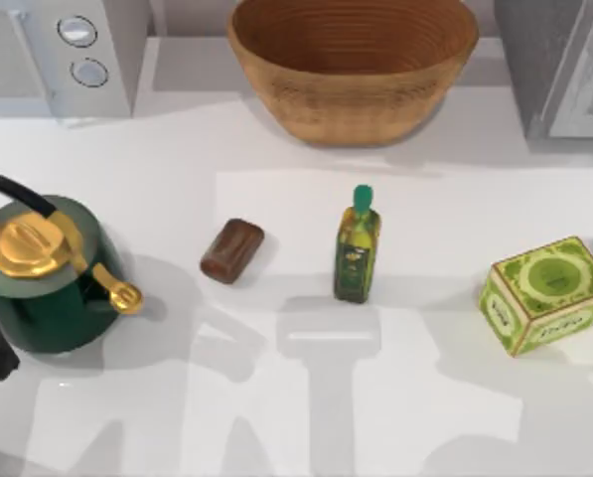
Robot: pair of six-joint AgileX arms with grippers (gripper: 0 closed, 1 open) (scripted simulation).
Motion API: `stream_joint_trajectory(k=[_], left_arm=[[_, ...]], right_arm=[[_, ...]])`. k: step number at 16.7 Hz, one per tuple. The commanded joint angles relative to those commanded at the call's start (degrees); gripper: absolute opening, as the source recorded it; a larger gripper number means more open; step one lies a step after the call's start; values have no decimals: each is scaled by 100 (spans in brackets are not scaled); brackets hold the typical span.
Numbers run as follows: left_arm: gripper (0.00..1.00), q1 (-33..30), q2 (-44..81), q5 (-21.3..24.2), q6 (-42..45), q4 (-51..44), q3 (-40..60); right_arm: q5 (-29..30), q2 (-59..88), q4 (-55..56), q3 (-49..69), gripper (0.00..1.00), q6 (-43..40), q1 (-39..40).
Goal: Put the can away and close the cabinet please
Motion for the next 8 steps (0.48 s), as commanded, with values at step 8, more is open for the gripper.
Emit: stream_joint_trajectory(k=[8], left_arm=[[100,0,0,0,0,0,0]], right_arm=[[-132,1427,703,198,100,-49,-37]])
